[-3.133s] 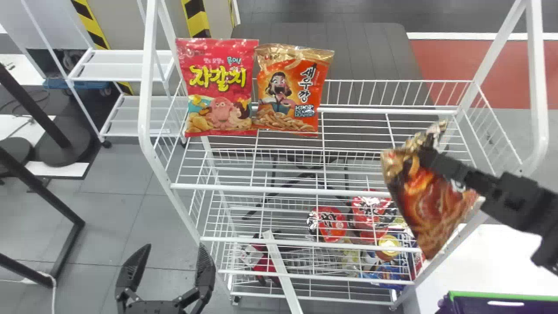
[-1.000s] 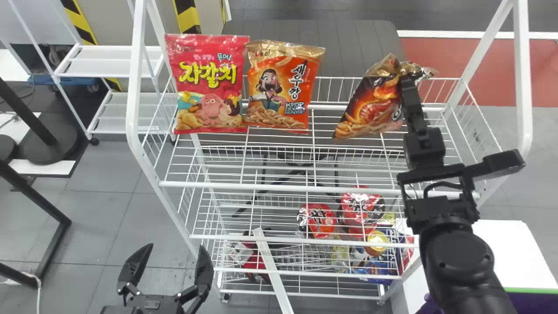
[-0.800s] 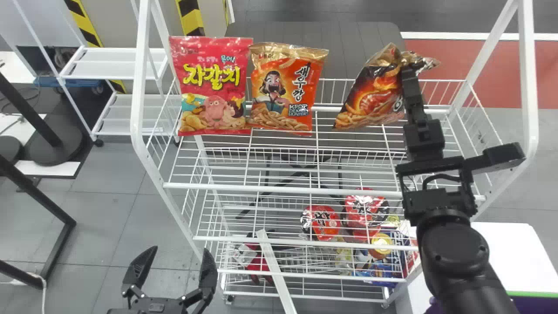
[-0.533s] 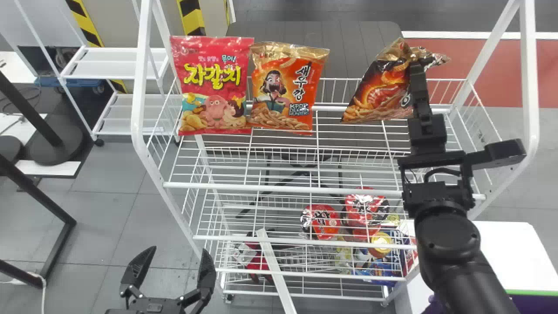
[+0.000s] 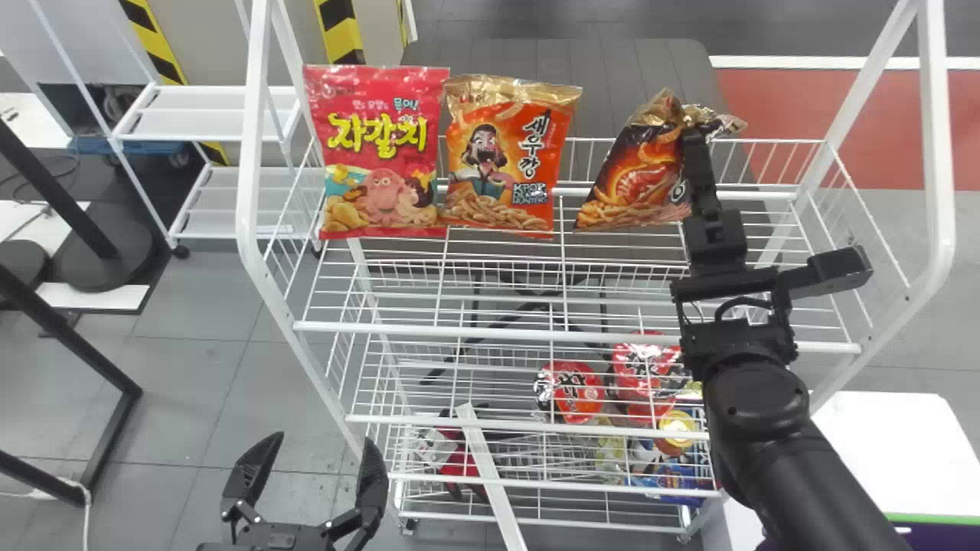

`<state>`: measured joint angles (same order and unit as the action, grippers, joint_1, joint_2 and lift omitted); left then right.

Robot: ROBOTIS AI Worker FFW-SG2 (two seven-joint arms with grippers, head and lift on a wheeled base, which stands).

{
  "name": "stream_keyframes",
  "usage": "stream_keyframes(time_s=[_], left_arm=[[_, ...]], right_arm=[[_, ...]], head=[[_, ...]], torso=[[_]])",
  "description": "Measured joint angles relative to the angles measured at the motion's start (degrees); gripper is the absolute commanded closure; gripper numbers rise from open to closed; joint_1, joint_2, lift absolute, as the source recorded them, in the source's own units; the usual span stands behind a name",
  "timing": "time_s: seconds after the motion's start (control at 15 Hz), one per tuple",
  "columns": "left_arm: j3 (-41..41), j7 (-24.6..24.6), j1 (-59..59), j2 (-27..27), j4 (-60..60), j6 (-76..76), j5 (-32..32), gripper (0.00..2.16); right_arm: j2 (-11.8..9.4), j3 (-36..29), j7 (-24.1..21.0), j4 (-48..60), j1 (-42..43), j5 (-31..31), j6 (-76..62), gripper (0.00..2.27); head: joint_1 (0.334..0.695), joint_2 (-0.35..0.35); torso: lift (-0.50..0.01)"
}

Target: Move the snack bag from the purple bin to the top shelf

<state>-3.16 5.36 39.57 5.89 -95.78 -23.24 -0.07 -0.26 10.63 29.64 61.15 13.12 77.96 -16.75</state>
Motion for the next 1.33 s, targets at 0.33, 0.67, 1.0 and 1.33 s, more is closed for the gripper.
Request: stream_keyframes(time_s=[0.33,0.67,1.0,1.33], left_arm=[[0.09,0.08,0.21,0.00,-0.18,-0.01,-0.09,0.08],[0.01,0.35,0.49,0.00,-0.36,-0.01,-0.10,0.08],[0.00,0.33,0.51,0.00,-0.38,-0.01,-0.10,0.08],[0.00,0.29,0.51,0.00,-0.41,-0.01,-0.10,0.08]], right_arm=[[0.00,1.69,-1.06,-3.60,2.04,0.18,0.21,2.19],[0.00,3.16,-1.89,-4.90,3.17,-0.69,0.04,0.91],[0.00,3.52,-4.12,-4.92,3.23,-1.91,0.19,0.02],[0.00,3.44,-4.24,-4.90,3.26,-2.15,0.07,0.05]], head=[[0.695,0.070],[0.695,0.084],[0.695,0.088],[0.695,0.087]], torso=[[0.000],[0.000],[0.000],[0.000]])
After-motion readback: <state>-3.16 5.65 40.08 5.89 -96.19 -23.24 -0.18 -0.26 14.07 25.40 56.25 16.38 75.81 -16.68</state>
